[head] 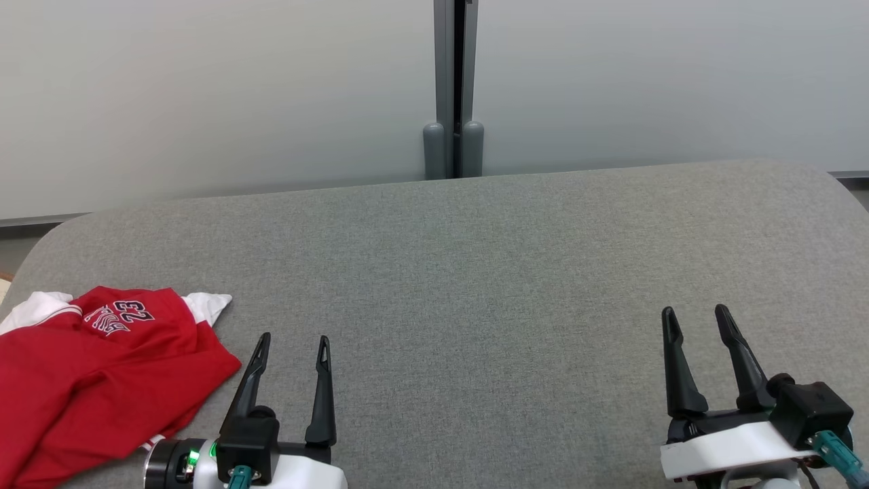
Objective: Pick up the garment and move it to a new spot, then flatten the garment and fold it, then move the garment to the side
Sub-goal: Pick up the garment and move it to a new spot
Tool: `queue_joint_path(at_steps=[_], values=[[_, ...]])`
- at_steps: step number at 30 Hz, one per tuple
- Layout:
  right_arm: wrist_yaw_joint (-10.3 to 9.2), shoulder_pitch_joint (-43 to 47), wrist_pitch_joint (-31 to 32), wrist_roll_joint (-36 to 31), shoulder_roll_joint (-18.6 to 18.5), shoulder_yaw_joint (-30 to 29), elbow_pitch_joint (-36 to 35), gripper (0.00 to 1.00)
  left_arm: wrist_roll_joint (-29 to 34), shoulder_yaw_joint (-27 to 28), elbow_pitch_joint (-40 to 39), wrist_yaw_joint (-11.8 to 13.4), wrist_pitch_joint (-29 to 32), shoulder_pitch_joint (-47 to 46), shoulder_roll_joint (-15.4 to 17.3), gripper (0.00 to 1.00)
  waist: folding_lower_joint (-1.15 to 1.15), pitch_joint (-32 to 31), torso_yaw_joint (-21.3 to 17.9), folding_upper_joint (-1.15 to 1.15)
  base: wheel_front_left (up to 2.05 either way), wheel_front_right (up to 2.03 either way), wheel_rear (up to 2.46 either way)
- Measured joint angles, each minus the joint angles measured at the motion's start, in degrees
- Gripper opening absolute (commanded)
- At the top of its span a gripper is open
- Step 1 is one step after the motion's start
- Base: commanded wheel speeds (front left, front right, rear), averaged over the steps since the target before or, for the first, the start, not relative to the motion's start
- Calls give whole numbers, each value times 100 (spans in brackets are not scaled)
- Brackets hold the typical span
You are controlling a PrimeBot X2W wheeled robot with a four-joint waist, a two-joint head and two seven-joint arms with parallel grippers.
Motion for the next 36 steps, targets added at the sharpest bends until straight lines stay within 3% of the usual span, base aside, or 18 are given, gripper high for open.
queue_joint_path(at_steps=[12,22,23,36], values=[[0,64,-1,97,-3,-78,-32,100,93,44,41,-57,-1,1,-29,100,0,-14,269,0,0,0,0],[0,147,-1,100,-4,158,5,100,92,265,8,16,-1,87,-33,100,0,-98,1100,0,0,0,0],[0,147,-1,105,-3,203,26,100,99,338,-40,-8,-1,115,-31,100,0,-124,1315,0,0,0,0],[0,176,-15,332,-1,543,123,100,292,567,-52,-172,-1,272,-13,100,0,-267,2468,0,0,0,0]])
